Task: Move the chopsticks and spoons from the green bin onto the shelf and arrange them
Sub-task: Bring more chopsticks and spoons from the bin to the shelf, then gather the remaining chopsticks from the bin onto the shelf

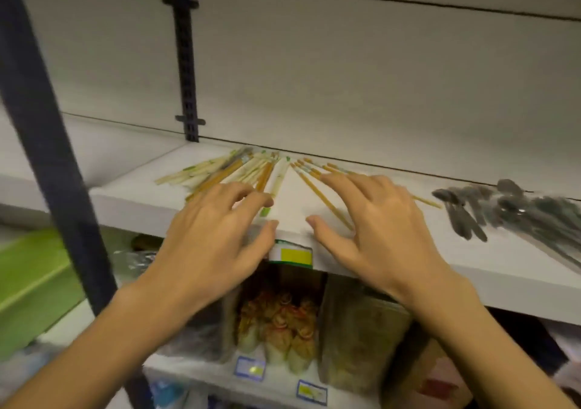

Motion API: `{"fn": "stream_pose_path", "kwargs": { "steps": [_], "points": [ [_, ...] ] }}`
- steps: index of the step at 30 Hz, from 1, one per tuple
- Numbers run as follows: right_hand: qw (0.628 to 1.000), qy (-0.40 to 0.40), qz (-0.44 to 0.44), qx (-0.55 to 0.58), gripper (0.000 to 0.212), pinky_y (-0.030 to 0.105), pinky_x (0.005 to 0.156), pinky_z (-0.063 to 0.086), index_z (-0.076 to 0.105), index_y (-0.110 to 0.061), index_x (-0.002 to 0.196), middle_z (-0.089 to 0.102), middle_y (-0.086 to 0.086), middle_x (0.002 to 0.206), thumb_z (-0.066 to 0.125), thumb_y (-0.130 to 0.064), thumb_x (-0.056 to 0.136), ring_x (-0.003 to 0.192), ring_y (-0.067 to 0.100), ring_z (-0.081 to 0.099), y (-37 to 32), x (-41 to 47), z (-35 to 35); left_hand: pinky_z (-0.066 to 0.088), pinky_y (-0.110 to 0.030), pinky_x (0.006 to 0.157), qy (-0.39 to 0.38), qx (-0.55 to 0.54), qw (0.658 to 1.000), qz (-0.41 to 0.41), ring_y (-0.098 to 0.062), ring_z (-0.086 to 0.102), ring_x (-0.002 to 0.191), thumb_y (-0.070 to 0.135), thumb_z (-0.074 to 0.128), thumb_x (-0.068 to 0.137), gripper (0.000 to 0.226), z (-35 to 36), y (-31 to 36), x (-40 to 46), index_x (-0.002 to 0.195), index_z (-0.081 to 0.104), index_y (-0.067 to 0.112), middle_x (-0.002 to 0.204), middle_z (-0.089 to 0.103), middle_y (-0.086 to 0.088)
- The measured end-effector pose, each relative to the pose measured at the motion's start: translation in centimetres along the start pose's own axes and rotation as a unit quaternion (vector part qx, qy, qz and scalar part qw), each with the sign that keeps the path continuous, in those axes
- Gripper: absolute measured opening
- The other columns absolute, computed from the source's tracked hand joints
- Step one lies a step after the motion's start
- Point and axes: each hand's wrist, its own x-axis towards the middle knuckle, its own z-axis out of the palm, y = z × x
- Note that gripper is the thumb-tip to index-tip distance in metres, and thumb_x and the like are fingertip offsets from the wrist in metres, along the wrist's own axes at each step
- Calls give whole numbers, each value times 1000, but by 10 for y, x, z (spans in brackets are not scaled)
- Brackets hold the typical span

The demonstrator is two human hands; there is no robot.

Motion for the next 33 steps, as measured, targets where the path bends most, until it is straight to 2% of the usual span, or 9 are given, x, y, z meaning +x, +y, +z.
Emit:
{"fn": "stream_pose_path", "kwargs": {
  "steps": [4,6,9,13,18,24,27,30,33],
  "points": [
    [996,33,-67,58,47,40,75,51,61,-15,122,67,7,105,54,-46,88,93,28,60,-91,-5,28,50,-39,74,83,19,996,4,-25,60,90,28,60,87,24,-25,-65,-71,101,69,12,101,64,-6],
    [990,31,-103,95,44,38,72,53,62,-14,122,67,7,102,54,-43,89,89,24,60,-143,-11,45,50,-39,73,82,38,996,5,-26,60,88,23,60,86,22,-31,-105,-109,100,70,9,100,65,-8],
    [983,-15,-130,126,44,35,70,54,60,-18,122,67,2,101,48,-47,90,86,21,60,-219,-18,76,49,-39,71,-1,58,997,-50,-29,61,85,28,53,87,27,-38,-175,-164,102,68,11,97,63,-6],
    [979,-84,-121,144,42,41,65,54,62,-18,118,66,4,97,49,-45,89,82,25,61,-307,-20,128,54,-36,63,-114,95,981,-122,-31,64,78,34,46,84,33,-54,-262,-236,99,66,14,91,64,-7],
    [967,-151,-107,178,43,37,68,56,61,-21,121,68,1,103,52,-45,87,89,22,64,-375,-22,174,54,-37,65,-157,121,960,-200,-28,65,80,36,42,83,38,-82,-339,-298,102,66,16,93,65,-5],
    [956,-173,-76,224,41,37,75,56,62,-21,121,70,-1,106,48,-43,89,93,23,65,-411,0,228,55,-35,61,-155,106,950,-249,-27,67,81,37,38,83,42,-80,-403,-309,105,66,16,96,69,-4],
    [946,-186,-36,262,41,35,82,54,61,-21,123,68,-2,112,50,-40,89,100,19,62,-427,23,261,55,-37,62,-147,73,950,-265,-29,66,85,32,46,85,34,-64,-434,-292,110,64,18,101,68,-5],
    [927,-176,0,331,35,34,80,55,62,-19,122,68,-1,109,57,-31,89,96,15,61,-446,55,293,54,-39,70,-146,43,956,-253,-30,63,94,25,54,89,29,-45,-465,-263,116,60,18,108,64,-6],
    [908,-170,20,382,33,33,82,55,64,-15,120,68,4,110,63,-16,87,95,18,63,-467,86,320,52,-39,79,-155,3,956,-248,-29,61,100,22,56,91,30,-22,-494,-236,121,58,16,115,62,-7]
  ]
}}
